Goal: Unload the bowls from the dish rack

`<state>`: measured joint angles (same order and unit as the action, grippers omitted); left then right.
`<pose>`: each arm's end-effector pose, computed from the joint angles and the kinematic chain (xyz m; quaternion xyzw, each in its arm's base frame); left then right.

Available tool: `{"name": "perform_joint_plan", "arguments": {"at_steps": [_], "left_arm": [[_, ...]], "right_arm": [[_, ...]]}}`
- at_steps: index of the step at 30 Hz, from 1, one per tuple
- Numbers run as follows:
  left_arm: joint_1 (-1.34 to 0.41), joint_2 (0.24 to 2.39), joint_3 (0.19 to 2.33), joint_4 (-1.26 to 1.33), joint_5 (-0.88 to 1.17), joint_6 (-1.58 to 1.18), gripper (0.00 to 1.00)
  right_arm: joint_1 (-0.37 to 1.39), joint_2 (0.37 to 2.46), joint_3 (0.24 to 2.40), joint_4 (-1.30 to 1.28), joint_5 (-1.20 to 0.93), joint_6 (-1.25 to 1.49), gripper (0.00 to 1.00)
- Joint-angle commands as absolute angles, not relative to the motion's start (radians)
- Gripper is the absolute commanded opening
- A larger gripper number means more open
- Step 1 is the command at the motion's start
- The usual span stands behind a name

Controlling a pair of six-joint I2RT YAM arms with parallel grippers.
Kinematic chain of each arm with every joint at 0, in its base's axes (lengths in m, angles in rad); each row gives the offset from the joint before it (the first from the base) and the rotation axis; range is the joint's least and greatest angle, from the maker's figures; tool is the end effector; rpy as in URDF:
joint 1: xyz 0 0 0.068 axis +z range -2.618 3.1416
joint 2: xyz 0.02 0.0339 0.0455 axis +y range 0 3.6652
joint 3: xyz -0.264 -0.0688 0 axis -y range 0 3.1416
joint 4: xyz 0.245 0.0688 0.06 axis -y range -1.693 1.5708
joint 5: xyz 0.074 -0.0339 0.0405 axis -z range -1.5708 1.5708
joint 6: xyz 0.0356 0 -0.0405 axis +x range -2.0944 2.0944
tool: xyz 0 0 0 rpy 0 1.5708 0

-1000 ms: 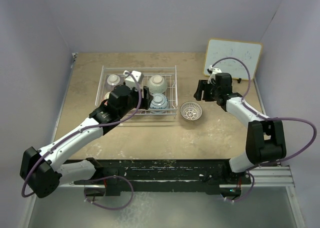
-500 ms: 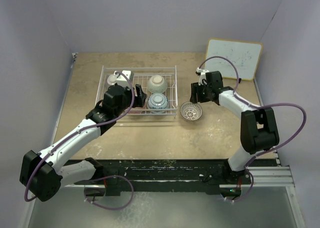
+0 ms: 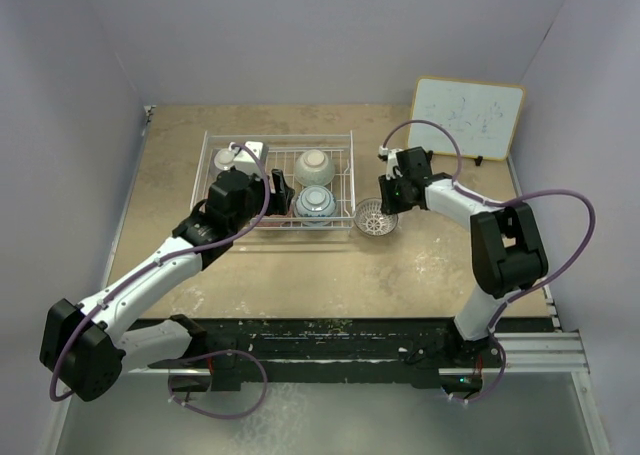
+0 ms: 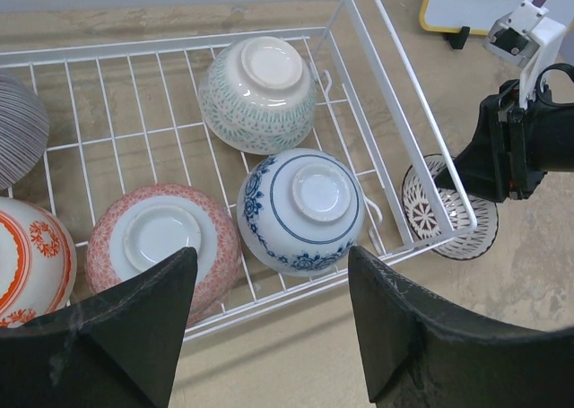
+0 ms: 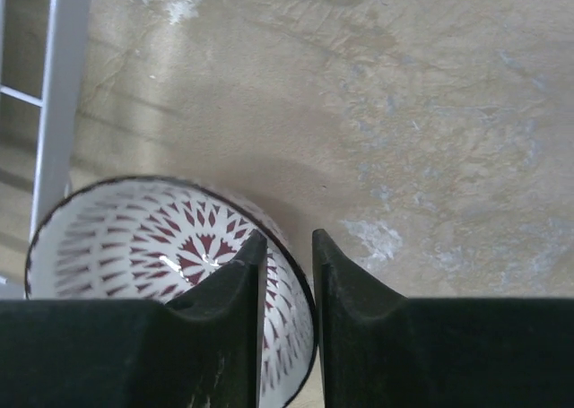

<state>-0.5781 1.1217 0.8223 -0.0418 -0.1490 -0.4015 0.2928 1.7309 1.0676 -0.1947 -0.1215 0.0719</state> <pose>0.2207 -0.1377 0.2998 0.0291 0.8152 -0.2169 0.5362 0.3469 0.1091 0.1878 -0.1242 0.9274 0.1191 0.3322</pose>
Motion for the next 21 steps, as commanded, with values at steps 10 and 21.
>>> {"name": "perform_joint_plan", "arguments": {"at_steps": [10, 21], "left_arm": [[-0.574, 1.135, 0.835, 0.02, -0.144, -0.389, 0.71], [-0.574, 1.148, 0.828, 0.053, -0.127, -0.416, 0.71]], "right_arm": [[0.295, 1.656, 1.089, -0.202, 0.033, 0.125, 0.0], [0.2, 1.619, 1.049, -0.137, 0.089, 0.259, 0.0]]}}
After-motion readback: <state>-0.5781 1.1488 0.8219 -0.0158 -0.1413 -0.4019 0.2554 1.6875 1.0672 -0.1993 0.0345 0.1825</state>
